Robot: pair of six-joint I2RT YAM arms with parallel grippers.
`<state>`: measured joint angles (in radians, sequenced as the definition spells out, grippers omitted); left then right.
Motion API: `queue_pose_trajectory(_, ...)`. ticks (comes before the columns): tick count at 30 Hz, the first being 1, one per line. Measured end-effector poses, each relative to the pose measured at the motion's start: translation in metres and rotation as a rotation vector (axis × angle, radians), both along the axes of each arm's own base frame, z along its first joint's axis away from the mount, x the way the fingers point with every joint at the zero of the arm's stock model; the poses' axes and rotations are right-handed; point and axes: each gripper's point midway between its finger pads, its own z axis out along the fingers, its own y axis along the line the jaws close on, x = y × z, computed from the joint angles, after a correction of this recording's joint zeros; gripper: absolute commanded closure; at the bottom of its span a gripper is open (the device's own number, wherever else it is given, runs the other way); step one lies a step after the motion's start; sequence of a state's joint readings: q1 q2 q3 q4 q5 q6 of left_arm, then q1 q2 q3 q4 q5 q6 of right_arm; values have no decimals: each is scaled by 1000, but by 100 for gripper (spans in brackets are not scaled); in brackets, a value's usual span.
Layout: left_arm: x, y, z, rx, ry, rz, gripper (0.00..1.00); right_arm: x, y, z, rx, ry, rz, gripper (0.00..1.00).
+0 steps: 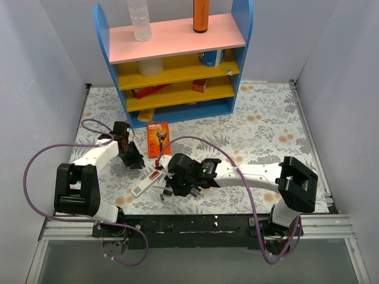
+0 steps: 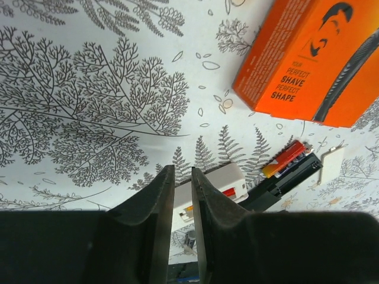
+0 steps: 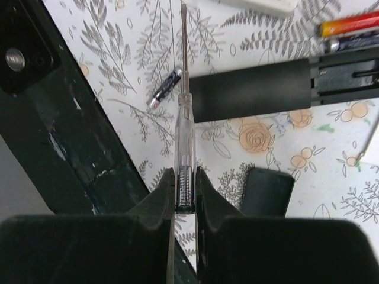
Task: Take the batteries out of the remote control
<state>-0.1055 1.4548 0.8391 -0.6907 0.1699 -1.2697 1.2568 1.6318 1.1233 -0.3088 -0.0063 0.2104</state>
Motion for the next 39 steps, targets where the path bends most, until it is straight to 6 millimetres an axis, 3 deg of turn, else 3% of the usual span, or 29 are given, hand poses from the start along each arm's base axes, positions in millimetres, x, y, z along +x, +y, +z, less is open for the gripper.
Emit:
queue_pose_trajectory(6,-16,-10,-9,-59,70,-38,87,-6,-12,-14,-106,37,35,99)
queue_pose_trajectory(12,-48,-16,-24,-106,174,-52,87,12,-12,-14,-141,37,12,99)
queue_pose_trajectory(25,-49,-15,-23,-104,173,-47,88,63,-7,-9,-153,25,-62,99)
queue_pose_trajectory(39,-28,-6,-7,-117,76,12,78,76,-10,10,-178,-49,-15,99)
